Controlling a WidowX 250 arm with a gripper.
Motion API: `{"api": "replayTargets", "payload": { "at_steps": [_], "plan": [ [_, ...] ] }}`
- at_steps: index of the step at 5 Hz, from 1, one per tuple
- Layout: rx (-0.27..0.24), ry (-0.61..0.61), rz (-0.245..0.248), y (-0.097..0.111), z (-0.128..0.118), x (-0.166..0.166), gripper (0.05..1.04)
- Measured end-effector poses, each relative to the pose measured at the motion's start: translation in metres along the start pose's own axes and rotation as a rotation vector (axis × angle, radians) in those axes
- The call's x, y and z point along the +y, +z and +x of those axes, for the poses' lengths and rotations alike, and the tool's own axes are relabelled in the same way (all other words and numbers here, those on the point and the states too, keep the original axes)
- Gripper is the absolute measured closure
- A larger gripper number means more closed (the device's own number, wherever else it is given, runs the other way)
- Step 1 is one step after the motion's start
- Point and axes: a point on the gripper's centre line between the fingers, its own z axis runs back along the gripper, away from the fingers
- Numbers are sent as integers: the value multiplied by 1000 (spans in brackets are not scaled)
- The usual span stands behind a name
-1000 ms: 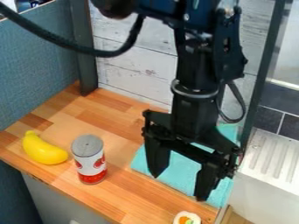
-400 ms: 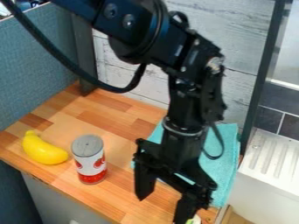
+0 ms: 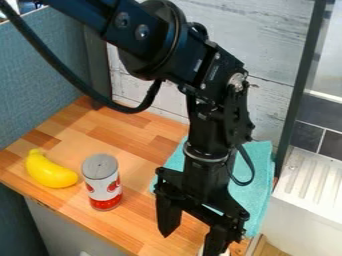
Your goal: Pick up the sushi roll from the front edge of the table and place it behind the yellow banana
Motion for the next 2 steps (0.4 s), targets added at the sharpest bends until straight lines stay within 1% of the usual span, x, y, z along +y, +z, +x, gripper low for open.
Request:
{"api": "replayTargets", "payload": {
  "at_steps": [1, 2],
  "plan": [
    [-5, -38, 4, 0, -1, -8, 83],
    [15, -41, 15, -5, 4, -14, 83]
  ]
}}
